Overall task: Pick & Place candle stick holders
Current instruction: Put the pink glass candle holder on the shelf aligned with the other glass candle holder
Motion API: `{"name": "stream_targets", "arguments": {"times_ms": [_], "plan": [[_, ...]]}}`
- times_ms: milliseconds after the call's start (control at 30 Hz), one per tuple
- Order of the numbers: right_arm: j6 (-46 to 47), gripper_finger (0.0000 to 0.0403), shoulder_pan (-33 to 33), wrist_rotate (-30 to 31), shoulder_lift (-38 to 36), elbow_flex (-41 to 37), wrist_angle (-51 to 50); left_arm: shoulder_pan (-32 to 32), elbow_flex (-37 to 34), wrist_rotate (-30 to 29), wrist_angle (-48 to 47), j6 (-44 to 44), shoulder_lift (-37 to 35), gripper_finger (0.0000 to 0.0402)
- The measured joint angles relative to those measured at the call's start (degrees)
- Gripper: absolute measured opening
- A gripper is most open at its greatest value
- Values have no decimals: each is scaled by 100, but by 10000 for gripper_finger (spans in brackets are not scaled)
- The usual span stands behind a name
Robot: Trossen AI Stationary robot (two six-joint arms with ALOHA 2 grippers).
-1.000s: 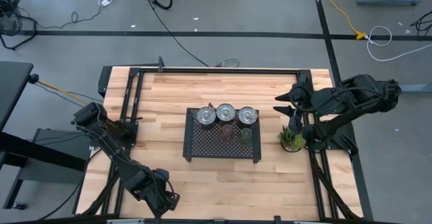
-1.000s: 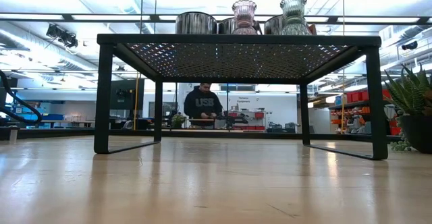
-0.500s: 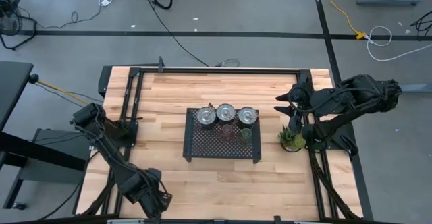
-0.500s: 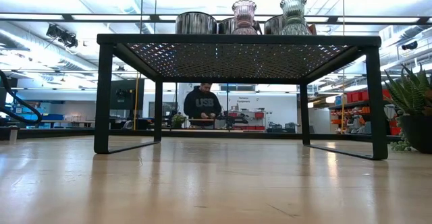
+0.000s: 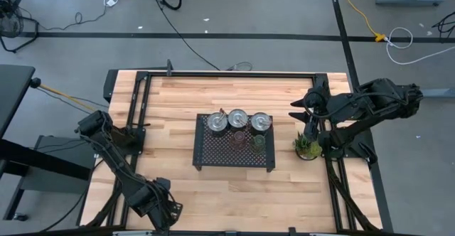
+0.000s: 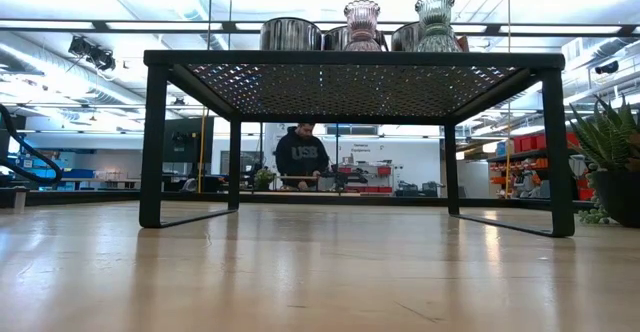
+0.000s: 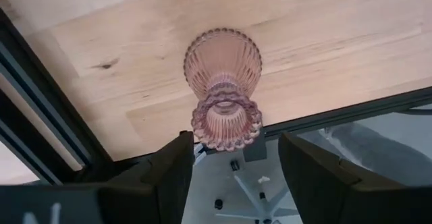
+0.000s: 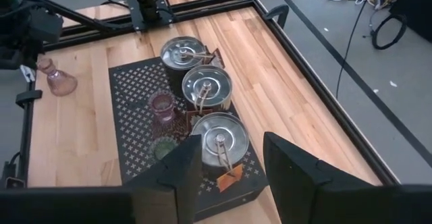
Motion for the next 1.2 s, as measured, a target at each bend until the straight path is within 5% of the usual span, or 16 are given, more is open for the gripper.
{"name": "stream_targets", "arguments": {"times_ms": [967,1200], "plan": [[26,158,0,-92,0,0,4,2,0,-245,-298,34,263,221],[44,158,0,-93,0,0,4,34,-531,-252,257,26,285,221]]}}
